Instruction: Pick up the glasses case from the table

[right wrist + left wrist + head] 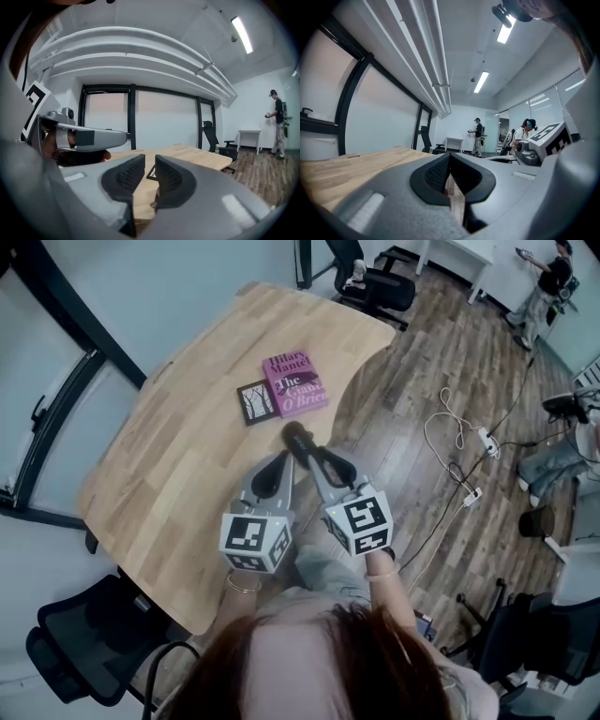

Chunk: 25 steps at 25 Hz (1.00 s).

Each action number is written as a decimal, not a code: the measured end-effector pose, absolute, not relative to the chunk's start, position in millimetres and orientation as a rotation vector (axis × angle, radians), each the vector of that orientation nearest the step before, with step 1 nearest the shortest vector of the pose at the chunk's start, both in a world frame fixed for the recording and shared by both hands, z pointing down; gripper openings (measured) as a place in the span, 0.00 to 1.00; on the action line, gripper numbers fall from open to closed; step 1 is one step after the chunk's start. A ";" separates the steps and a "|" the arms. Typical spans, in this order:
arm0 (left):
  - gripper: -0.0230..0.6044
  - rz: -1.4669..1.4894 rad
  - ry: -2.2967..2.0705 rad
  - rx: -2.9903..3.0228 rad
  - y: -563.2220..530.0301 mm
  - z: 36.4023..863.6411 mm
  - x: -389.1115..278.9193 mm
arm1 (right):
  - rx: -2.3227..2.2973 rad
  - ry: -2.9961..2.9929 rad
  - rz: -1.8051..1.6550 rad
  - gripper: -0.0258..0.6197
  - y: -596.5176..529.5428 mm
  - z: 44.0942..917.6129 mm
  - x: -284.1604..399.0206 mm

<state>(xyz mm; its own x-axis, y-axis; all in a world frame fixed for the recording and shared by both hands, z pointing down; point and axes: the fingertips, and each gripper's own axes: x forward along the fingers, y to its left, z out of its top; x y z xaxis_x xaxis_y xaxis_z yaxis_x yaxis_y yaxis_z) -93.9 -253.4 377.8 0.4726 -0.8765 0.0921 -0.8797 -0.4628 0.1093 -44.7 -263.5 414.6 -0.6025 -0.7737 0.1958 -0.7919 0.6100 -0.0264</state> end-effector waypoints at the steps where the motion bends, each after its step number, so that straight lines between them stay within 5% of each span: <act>1: 0.05 0.039 -1.543 2.573 -257.7 380.1 -93.0 | 1.303 -2.663 0.169 0.15 -268.6 418.6 -44.8; 25: 0.05 0.084 -1.580 2.483 -345.8 447.3 -118.2 | 1.082 -2.517 0.220 0.32 -364.0 524.4 -85.7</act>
